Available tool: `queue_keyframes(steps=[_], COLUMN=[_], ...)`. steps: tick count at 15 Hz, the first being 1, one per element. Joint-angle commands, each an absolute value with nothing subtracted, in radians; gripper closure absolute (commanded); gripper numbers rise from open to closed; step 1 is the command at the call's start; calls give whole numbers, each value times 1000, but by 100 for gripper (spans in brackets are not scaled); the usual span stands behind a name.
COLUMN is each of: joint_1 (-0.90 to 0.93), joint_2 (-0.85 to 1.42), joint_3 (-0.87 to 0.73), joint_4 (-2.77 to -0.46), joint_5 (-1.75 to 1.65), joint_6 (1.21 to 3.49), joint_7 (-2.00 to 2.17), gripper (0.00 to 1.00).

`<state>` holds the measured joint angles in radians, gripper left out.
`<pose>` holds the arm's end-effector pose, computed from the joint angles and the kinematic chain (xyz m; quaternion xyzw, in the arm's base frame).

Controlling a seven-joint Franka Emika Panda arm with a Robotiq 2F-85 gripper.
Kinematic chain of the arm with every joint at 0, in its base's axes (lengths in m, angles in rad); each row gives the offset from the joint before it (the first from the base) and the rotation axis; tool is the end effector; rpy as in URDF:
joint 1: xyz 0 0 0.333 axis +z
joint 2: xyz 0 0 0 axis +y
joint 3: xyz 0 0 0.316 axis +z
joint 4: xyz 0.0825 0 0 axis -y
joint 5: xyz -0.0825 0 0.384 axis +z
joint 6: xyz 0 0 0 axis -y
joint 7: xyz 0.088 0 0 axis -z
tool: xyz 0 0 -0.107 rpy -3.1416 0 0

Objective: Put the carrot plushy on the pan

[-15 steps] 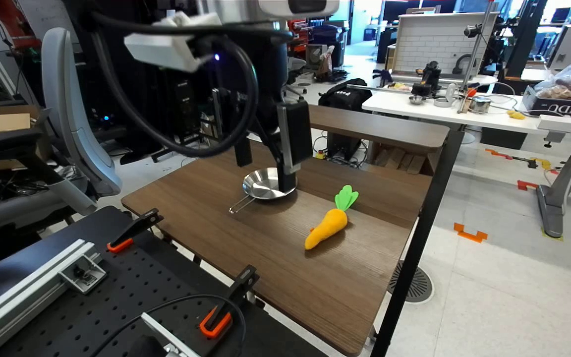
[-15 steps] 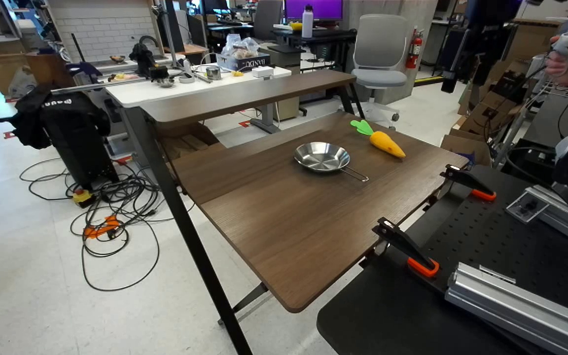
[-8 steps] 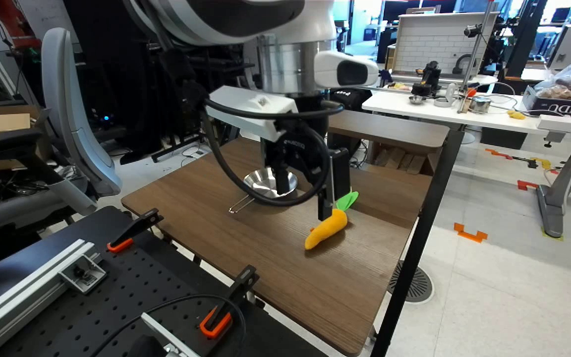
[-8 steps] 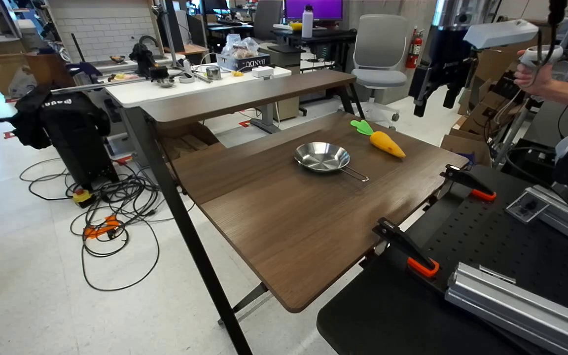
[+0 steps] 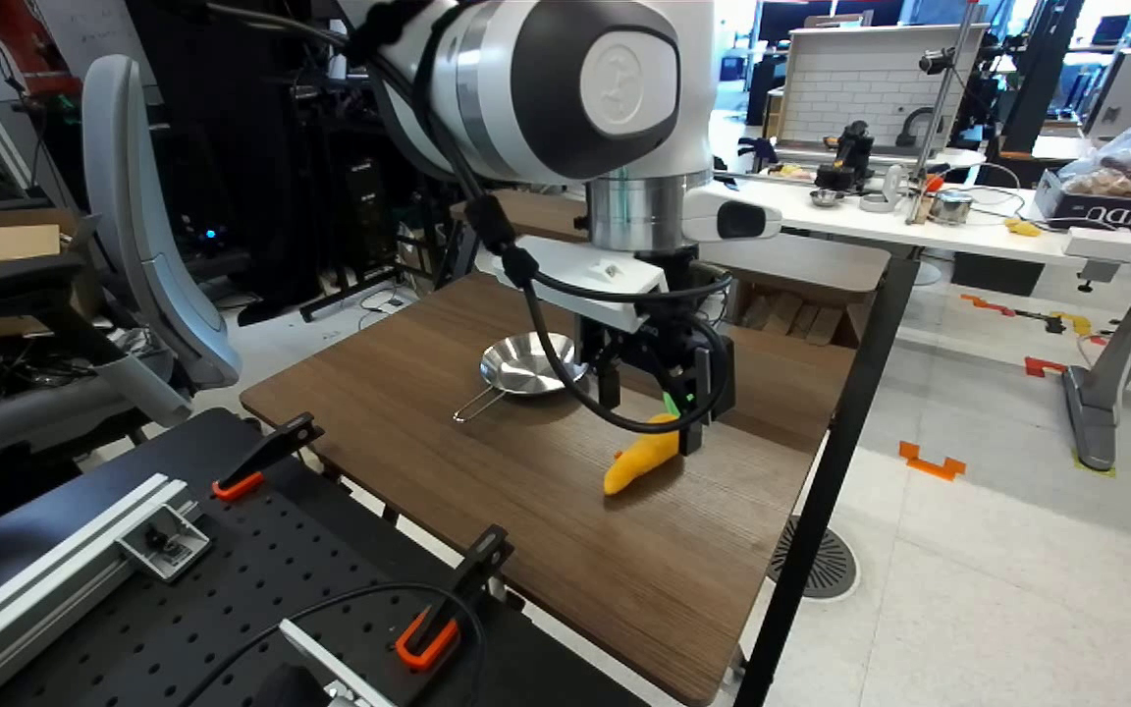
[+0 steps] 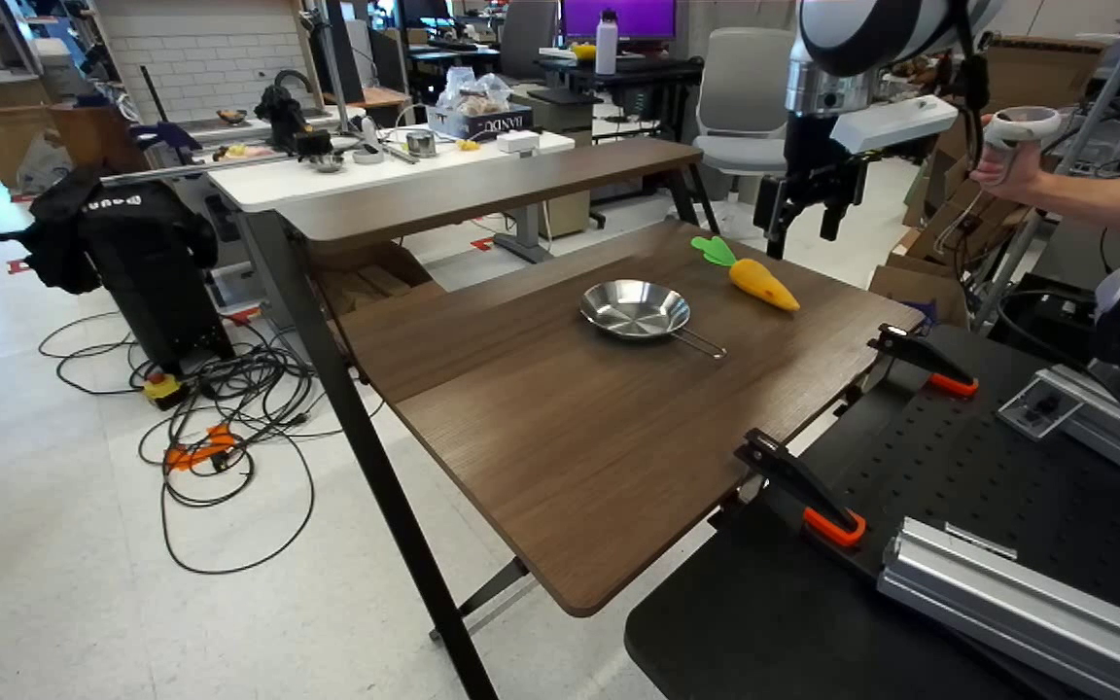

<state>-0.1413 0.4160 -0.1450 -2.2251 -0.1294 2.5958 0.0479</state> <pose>0.5213 -0.1531 0.1827 0.9923 -0.1051 -0.0291 0.0586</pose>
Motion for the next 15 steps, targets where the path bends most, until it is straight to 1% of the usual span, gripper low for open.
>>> queue_keyframes(steps=[1, 7, 8, 9, 12, 15], joint_1=[-105, -76, -78, -80, -89, -91], joint_2=[527, 638, 652, 663, 686, 675], joint_3=[-156, -160, -157, -157, -152, -152], joint_4=[-2128, -2045, -2035, -2029, -2016, -2021], joint_5=[-142, -141, -137, -136, -123, -121], joint_6=[2636, 2676, 2682, 2688, 2704, 2709], joint_7=[71, 65, 58, 54, 51, 47], gripper=[0, 0, 25, 26, 51, 73])
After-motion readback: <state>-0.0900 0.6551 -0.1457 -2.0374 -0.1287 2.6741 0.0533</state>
